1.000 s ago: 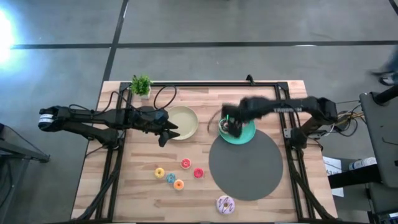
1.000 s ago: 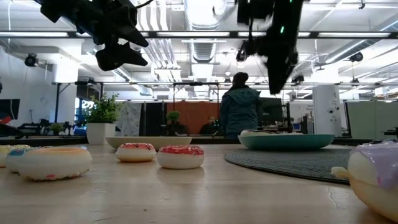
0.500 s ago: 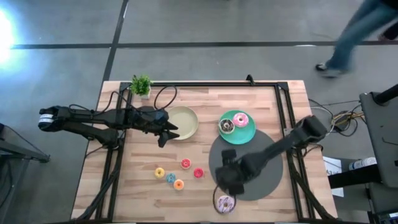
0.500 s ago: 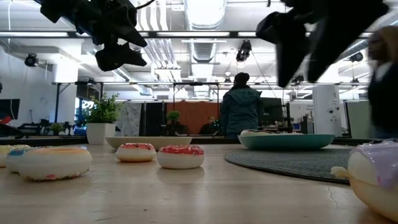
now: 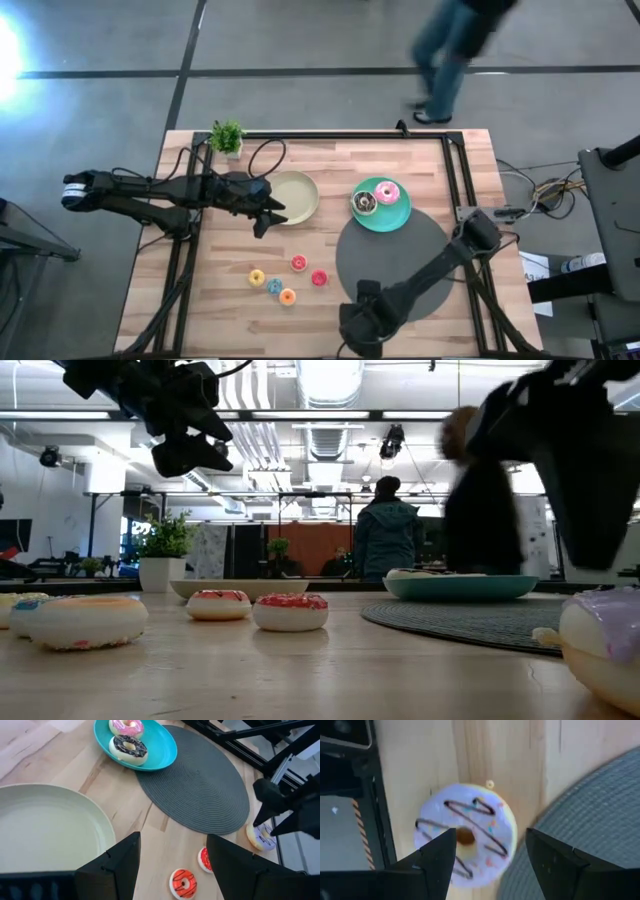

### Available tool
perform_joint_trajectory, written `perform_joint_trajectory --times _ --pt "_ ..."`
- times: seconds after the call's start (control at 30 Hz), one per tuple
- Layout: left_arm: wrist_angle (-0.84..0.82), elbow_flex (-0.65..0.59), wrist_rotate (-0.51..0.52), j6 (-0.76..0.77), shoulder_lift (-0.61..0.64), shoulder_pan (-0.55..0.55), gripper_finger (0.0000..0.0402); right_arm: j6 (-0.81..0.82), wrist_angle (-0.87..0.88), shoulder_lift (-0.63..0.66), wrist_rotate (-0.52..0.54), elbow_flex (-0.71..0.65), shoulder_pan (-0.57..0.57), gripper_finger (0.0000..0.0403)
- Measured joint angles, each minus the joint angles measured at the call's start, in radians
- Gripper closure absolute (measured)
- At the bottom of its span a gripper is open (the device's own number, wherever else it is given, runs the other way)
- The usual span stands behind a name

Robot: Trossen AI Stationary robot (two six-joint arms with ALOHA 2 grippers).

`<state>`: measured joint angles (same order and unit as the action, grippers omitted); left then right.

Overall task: Pick & Place donuts
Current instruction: Put the large purple donut on the blue plate

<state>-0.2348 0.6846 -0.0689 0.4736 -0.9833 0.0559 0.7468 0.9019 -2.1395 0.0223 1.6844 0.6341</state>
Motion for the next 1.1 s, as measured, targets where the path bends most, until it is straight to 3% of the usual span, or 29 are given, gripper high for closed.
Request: perform_joint_trajectory --times 0.43,0.7,0.87,1.0,1.1 --pt "-0.008 -0.002 -0.004 0.021 0.000 0.000 0.0200 0.059 0.011 -0.021 -0.001 -0.007 0.020 0.0201" --pt "-0.008 -0.002 -0.005 0.027 0.000 0.000 0.0200 0.066 -0.011 -0.022 -0.003 -0.054 0.005 0.0261" --pt "-0.008 -0.002 -0.005 0.028 0.000 0.000 0.0200 0.096 -0.038 -0.017 -0.070 -0.093 -0.006 0.0307" --pt "-0.007 -0.003 -0.005 0.028 0.000 0.000 0.0200 0.152 0.023 0.025 0.026 -0.072 -0.004 0.0344" --pt "-0.004 -0.003 -0.005 0.028 0.000 0.000 0.0200 0.326 0.195 0.106 0.158 -0.056 -0.008 0.0369"
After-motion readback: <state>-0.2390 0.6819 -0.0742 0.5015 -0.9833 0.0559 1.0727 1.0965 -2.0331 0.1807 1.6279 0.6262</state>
